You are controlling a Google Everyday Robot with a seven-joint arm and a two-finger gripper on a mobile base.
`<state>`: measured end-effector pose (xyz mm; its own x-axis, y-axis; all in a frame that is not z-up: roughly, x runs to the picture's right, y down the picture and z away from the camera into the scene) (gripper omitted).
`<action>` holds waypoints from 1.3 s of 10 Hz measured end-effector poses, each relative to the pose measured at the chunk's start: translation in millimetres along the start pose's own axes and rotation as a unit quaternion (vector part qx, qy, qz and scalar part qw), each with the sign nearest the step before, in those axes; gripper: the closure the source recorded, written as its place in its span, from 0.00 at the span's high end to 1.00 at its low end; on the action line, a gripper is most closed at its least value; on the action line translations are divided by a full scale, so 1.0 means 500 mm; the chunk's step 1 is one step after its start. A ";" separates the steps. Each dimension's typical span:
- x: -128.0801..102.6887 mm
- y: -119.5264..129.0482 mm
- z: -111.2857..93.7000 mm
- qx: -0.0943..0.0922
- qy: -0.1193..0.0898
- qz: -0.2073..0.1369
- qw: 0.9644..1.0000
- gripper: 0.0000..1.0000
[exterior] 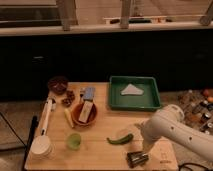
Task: Place pepper in tray
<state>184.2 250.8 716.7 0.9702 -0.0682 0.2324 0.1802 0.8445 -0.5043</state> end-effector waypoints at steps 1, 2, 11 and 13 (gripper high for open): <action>-0.005 0.005 0.002 -0.012 0.006 -0.004 1.000 0.80; -0.006 0.015 0.013 -0.027 0.010 -0.005 1.000 0.80; -0.044 0.062 0.080 -0.093 0.012 -0.041 0.995 0.80; -0.058 0.049 0.079 -0.093 0.012 -0.047 0.995 0.80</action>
<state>154.1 294.3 730.7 0.9508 -0.1569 0.2671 0.2950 0.7216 -0.6264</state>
